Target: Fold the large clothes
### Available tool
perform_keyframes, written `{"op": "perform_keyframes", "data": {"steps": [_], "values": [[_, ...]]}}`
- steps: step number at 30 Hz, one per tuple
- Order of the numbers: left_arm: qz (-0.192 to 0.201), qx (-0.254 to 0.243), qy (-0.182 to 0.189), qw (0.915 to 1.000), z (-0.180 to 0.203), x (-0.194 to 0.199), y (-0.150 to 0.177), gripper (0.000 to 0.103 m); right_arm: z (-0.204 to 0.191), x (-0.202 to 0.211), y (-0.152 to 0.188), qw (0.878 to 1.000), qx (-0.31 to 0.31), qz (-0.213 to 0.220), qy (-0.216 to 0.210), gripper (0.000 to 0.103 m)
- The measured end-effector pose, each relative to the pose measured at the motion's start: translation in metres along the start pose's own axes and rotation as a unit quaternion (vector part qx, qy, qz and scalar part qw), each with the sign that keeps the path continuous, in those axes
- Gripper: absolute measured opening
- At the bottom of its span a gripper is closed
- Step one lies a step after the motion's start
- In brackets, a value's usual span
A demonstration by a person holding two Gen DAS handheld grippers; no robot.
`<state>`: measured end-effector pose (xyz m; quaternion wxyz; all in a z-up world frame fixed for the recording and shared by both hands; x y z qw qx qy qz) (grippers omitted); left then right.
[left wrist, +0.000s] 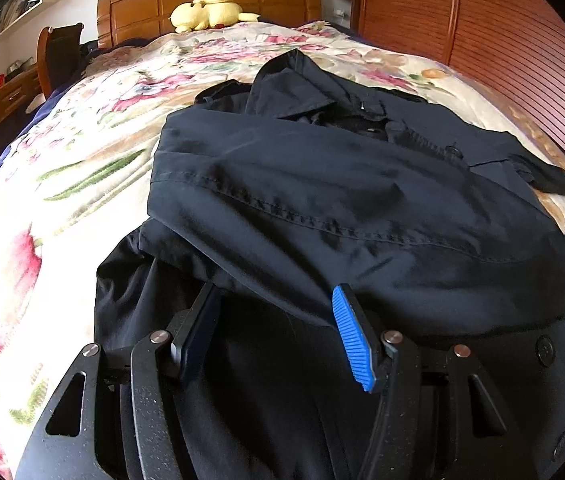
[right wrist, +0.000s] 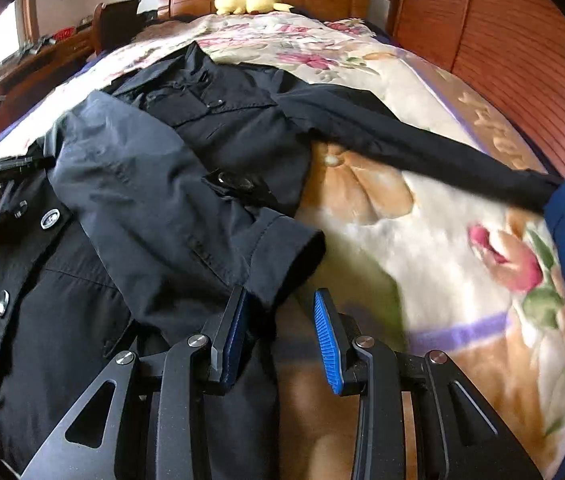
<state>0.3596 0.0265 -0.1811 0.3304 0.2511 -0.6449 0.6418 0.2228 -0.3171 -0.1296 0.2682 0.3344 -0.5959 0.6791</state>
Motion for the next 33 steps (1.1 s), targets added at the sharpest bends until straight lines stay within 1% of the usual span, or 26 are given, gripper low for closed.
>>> {"op": "perform_keyframes", "data": {"steps": [2, 4, 7, 11, 12, 14, 16, 17, 20, 26, 29, 33], "values": [[-0.001, -0.008, 0.001, 1.0000, 0.003, 0.003, 0.000, 0.059, 0.003, 0.012, -0.003, 1.000, 0.000, 0.017, -0.005, 0.035], [0.008, -0.016, 0.000, 0.9998, 0.006, 0.010, 0.000, 0.059, 0.009, 0.026, -0.008, 0.999, -0.009, 0.031, -0.005, 0.035], [0.019, -0.029, 0.007, 0.9994, 0.014, 0.021, -0.002, 0.059, 0.024, 0.043, -0.018, 0.998, -0.024, 0.052, 0.011, 0.035], [0.031, -0.046, 0.022, 0.9982, 0.028, 0.034, -0.006, 0.059, 0.041, 0.056, -0.037, 0.997, -0.032, 0.065, 0.040, 0.035], [0.034, -0.048, 0.026, 0.9980, 0.030, 0.037, -0.007, 0.059, 0.047, 0.054, -0.043, 0.996, -0.031, 0.067, 0.051, 0.037], [0.038, -0.051, 0.037, 0.9973, 0.036, 0.044, -0.008, 0.059, 0.058, 0.046, -0.052, 0.995, -0.035, 0.065, 0.063, 0.050], [0.044, -0.054, 0.045, 0.9966, 0.040, 0.053, -0.011, 0.059, 0.067, 0.032, -0.062, 0.996, -0.037, 0.060, 0.064, 0.054], [0.048, -0.054, 0.048, 0.9962, 0.043, 0.057, -0.011, 0.059, 0.072, 0.026, -0.066, 0.995, -0.035, 0.056, 0.072, 0.057], [0.059, -0.053, 0.062, 0.9949, 0.047, 0.070, -0.014, 0.059, 0.087, 0.003, -0.076, 0.994, -0.026, 0.039, 0.101, 0.064], [0.068, -0.063, 0.072, 0.9931, 0.057, 0.082, -0.016, 0.059, 0.107, -0.040, -0.092, 0.991, -0.007, -0.028, 0.134, 0.066], [0.069, -0.068, 0.073, 0.9926, 0.060, 0.083, -0.016, 0.059, 0.108, -0.057, -0.098, 0.989, 0.009, -0.059, 0.138, 0.066], [0.071, -0.073, 0.073, 0.9921, 0.063, 0.085, -0.015, 0.059, 0.114, -0.076, -0.104, 0.980, 0.036, -0.096, 0.172, 0.066]]}}
Point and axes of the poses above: each gripper's, at about its wrist camera, not at the fingertips, and x roughly against the way its jaws point, z to its right, y to its underside, the point moved 1 cm from there along -x, roughly the way its jaws point, and after that the axes turned 1 degree about x, right-handed, at the moved point
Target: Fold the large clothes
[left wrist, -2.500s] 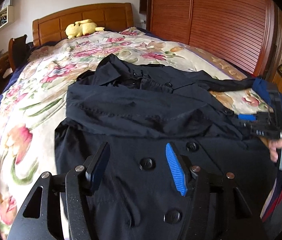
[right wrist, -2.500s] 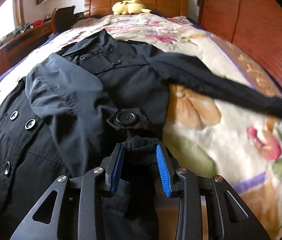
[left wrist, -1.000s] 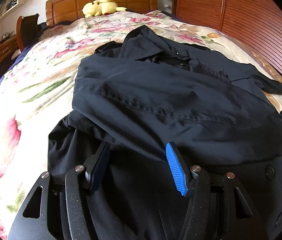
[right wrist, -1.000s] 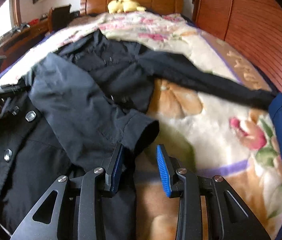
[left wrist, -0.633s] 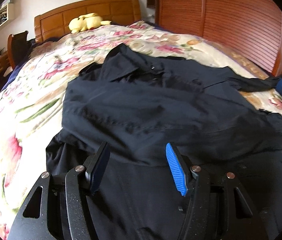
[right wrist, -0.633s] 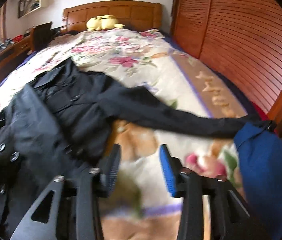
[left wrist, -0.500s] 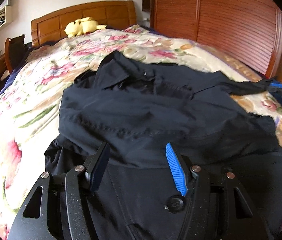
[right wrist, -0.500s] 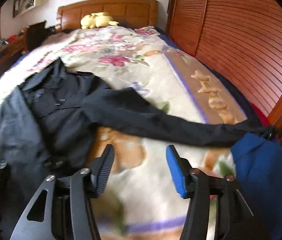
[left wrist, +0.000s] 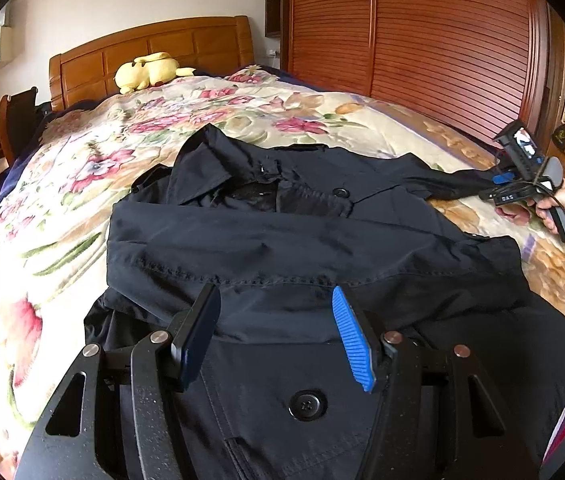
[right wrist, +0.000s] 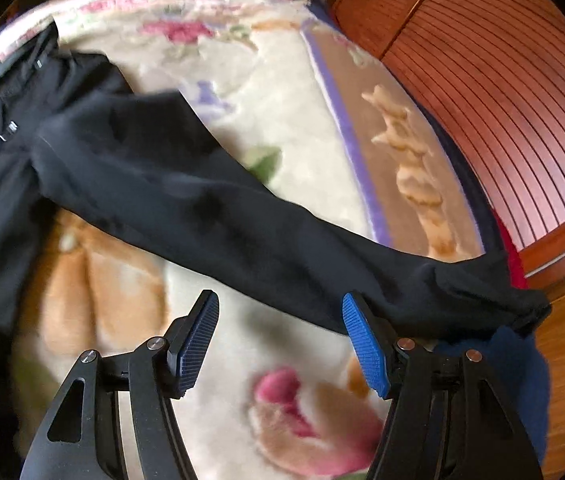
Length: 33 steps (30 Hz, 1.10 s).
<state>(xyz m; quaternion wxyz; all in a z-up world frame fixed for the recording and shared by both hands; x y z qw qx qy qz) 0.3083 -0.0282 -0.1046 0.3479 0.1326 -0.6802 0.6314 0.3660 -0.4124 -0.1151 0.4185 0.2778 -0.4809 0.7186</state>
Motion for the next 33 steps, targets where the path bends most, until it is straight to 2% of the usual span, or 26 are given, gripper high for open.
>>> {"op": "perform_keyframes", "data": {"steps": [7, 11, 14, 19, 22, 24, 29, 33], "values": [[0.000, -0.004, 0.001, 1.0000, 0.003, 0.002, 0.001, 0.059, -0.001, -0.027, -0.014, 0.998, 0.019, -0.029, 0.057, 0.066], [0.002, -0.004, 0.001, 1.0000, 0.003, 0.006, 0.000, 0.059, -0.010, -0.031, -0.020, 0.997, 0.034, -0.028, 0.059, 0.016], [0.006, -0.004, 0.002, 1.0000, 0.004, 0.009, -0.001, 0.059, -0.019, -0.020, -0.029, 0.996, 0.052, -0.005, 0.076, 0.006], [0.016, -0.004, 0.006, 0.9998, 0.006, 0.019, -0.003, 0.059, -0.025, 0.039, -0.051, 0.992, 0.036, 0.090, 0.086, 0.006], [0.023, -0.003, 0.008, 0.9997, 0.006, 0.024, -0.005, 0.059, -0.037, 0.083, -0.062, 0.985, 0.030, 0.153, 0.068, 0.006], [0.027, -0.001, 0.010, 0.9996, 0.006, 0.028, -0.006, 0.059, -0.052, 0.108, -0.064, 0.982, 0.031, 0.180, 0.041, 0.006], [0.040, 0.000, 0.012, 0.9991, 0.006, 0.039, -0.008, 0.059, -0.099, 0.140, -0.056, 0.976, 0.050, 0.211, -0.032, 0.006], [0.045, 0.002, 0.014, 0.9989, 0.003, 0.043, -0.010, 0.059, -0.126, 0.142, -0.046, 0.974, 0.054, 0.202, -0.087, 0.006]]}}
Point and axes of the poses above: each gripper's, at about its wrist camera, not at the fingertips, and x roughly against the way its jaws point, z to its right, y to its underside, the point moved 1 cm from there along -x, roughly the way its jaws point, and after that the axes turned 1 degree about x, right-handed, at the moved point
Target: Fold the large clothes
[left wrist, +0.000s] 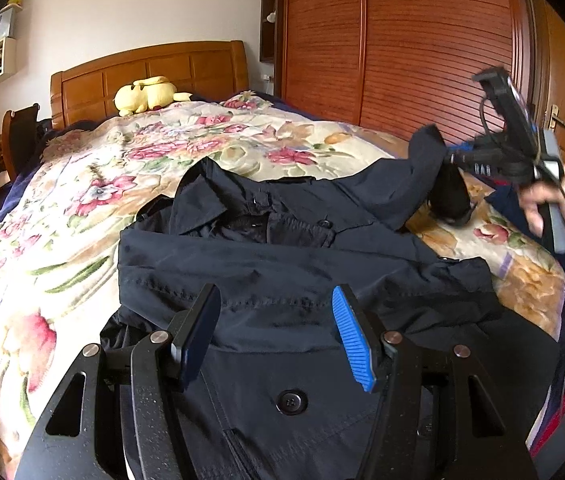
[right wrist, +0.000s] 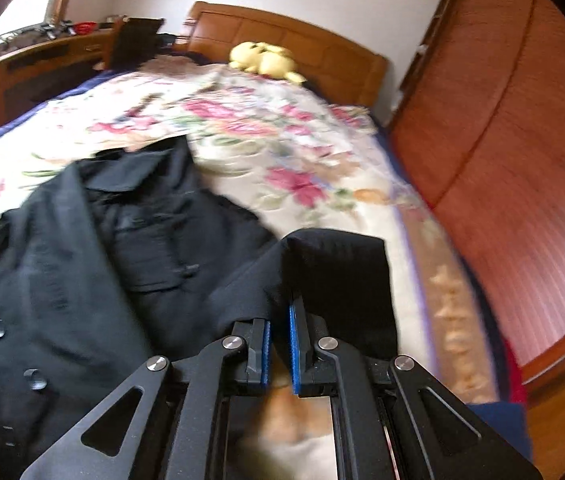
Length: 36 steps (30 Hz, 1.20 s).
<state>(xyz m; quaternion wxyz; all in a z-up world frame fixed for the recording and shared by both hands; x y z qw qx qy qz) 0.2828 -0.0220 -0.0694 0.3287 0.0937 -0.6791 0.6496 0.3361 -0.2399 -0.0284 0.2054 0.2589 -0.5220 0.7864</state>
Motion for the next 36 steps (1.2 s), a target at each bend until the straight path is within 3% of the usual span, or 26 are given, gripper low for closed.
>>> {"op": "perform_keyframes", "data": {"steps": [6, 9, 11, 14, 25, 36], "values": [[0.006, 0.003, 0.002, 1.0000, -0.001, 0.005, -0.001, 0.059, -0.018, -0.020, 0.028, 0.998, -0.007, -0.052, -0.043, 0.011], [0.009, 0.002, 0.004, 0.9999, 0.000, 0.008, -0.002, 0.059, -0.016, -0.017, 0.033, 0.996, -0.029, -0.062, -0.064, 0.021], [0.011, 0.000, 0.006, 0.9999, 0.002, 0.010, -0.002, 0.059, -0.014, -0.007, 0.039, 0.994, -0.043, -0.053, -0.081, 0.037], [0.011, -0.003, 0.007, 0.9999, 0.005, 0.012, -0.002, 0.059, -0.007, 0.011, 0.044, 0.994, -0.048, -0.043, -0.091, 0.051], [0.011, -0.018, 0.023, 0.9995, 0.021, 0.016, -0.002, 0.059, 0.036, 0.055, 0.068, 0.998, -0.059, -0.024, -0.029, 0.067], [0.005, -0.020, 0.024, 0.9995, 0.024, 0.011, 0.000, 0.059, 0.084, -0.037, 0.108, 0.984, -0.141, -0.112, 0.018, 0.071]]}}
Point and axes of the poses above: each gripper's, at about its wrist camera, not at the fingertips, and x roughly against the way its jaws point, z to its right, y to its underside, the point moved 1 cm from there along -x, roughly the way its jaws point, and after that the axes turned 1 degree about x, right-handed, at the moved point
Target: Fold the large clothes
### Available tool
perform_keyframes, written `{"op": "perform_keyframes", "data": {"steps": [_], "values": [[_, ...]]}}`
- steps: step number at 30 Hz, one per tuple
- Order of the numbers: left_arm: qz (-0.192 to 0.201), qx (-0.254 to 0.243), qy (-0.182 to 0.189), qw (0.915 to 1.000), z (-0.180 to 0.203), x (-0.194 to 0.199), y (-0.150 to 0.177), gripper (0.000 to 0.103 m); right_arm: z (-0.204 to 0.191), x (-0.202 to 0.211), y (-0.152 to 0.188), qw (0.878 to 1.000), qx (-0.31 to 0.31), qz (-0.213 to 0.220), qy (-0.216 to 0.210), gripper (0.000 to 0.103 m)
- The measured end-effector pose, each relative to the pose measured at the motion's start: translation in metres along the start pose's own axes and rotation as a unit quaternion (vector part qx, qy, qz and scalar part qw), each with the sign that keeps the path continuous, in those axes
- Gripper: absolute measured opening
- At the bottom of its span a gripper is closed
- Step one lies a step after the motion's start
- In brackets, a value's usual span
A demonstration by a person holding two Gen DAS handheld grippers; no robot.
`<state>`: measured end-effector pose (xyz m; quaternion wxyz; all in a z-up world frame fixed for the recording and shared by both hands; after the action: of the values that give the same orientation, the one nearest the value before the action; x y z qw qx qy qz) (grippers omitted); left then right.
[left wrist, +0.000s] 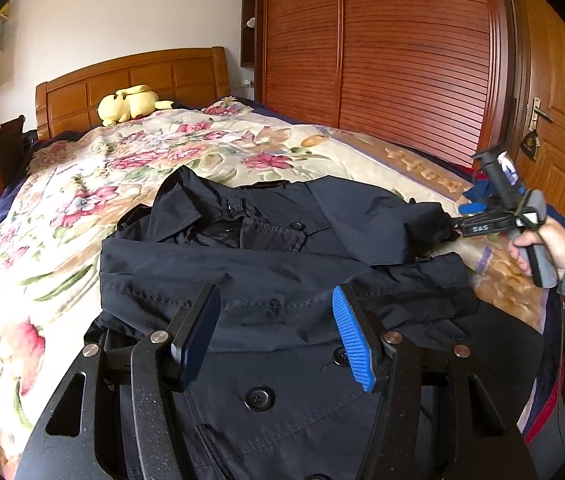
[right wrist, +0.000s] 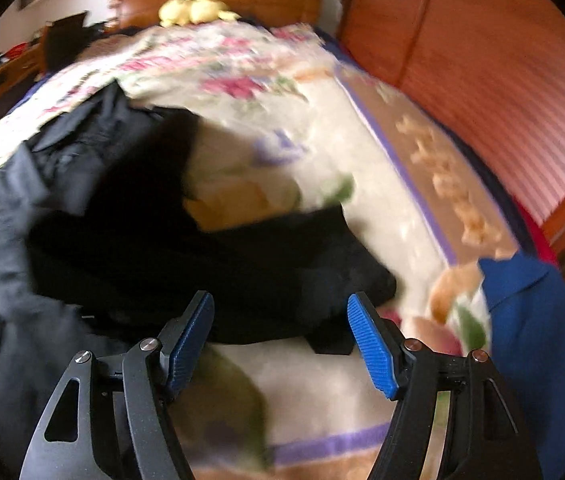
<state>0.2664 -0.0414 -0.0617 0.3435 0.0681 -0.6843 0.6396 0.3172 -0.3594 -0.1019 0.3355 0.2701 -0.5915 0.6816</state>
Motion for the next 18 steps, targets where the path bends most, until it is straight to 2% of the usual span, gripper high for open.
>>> {"op": "perform_keyframes", "data": {"steps": [8, 14, 15, 17, 18], "values": [[-0.011, 0.006, -0.001, 0.9999, -0.002, -0.008, 0.001, 0.059, 0.028, -0.069, -0.010, 0.994, -0.086, -0.060, 0.009, 0.071], [-0.005, 0.005, -0.004, 1.0000, -0.001, -0.003, -0.002, 0.059, 0.018, -0.085, -0.012, 0.994, -0.086, -0.062, 0.011, 0.070], [-0.004, 0.005, -0.004, 1.0000, -0.001, -0.002, -0.002, 0.059, 0.017, -0.086, -0.012, 0.995, -0.081, -0.064, 0.008, 0.066], [-0.002, 0.004, -0.004, 1.0000, 0.000, 0.001, -0.002, 0.059, 0.011, -0.080, -0.012, 0.996, -0.062, -0.063, 0.000, 0.038], [-0.001, 0.004, -0.005, 1.0000, 0.001, 0.002, -0.002, 0.059, 0.007, -0.076, -0.012, 0.997, -0.053, -0.062, -0.004, 0.029]]}}
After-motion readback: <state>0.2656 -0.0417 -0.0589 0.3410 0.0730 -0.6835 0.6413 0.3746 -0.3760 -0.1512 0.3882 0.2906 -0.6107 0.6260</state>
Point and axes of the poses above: each gripper's, at about its wrist camera, not at the fingertips, and x roughly against the way its jaws point, z to its right, y to its underside, the point moved 1 cm from there along -x, roughly the way its jaws point, and after that the axes turned 1 degree about x, right-handed, at the moved point
